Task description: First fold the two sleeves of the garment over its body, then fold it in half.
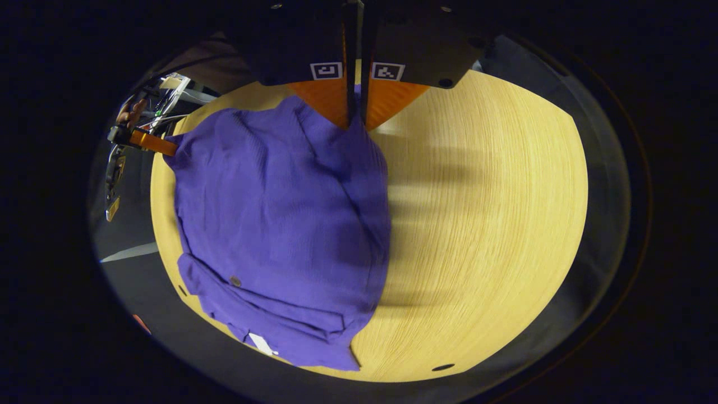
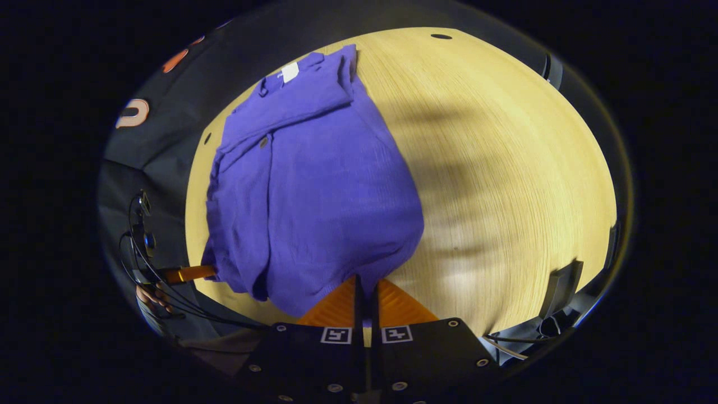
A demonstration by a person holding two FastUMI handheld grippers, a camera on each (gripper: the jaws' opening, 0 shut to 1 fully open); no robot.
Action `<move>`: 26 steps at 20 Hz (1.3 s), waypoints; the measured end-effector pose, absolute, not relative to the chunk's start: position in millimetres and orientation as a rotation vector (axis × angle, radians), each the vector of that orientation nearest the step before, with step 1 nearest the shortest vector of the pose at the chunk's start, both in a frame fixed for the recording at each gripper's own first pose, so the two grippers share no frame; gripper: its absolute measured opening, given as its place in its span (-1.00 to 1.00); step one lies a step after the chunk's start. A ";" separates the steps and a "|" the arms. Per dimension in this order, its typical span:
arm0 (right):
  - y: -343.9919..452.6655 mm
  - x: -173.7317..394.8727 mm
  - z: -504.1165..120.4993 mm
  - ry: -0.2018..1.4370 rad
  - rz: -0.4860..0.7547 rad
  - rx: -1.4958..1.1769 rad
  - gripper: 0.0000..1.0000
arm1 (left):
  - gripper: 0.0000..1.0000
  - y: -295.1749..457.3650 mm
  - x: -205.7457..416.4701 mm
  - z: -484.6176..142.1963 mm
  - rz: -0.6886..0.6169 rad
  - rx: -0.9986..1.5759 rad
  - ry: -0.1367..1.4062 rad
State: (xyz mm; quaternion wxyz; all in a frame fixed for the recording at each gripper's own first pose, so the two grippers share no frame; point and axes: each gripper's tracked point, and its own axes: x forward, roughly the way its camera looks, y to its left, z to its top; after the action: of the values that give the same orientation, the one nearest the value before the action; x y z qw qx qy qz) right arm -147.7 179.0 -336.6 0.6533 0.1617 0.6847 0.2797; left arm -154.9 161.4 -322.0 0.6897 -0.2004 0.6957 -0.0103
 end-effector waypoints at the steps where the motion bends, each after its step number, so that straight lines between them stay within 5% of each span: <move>1: 182.4 -141.5 -331.3 1.540 0.640 0.383 -0.90 | -0.90 160.3 -147.1 -313.5 -0.036 -0.449 1.530; 17: 213.9 -22.7 -247.2 1.289 0.712 0.485 -0.91 | -0.91 180.1 -22.5 -224.6 -0.110 -0.347 1.297; 26: 239.6 83.8 -206.4 1.163 0.701 0.468 -0.92 | -0.91 199.7 96.7 -184.1 -0.106 -0.317 1.209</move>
State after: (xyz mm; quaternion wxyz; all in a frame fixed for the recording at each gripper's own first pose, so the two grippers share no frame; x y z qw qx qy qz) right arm 83.8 239.6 -206.4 0.7530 0.2146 0.5328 0.3210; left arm 96.7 199.7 -184.1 0.8097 -0.1484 0.5656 -0.0496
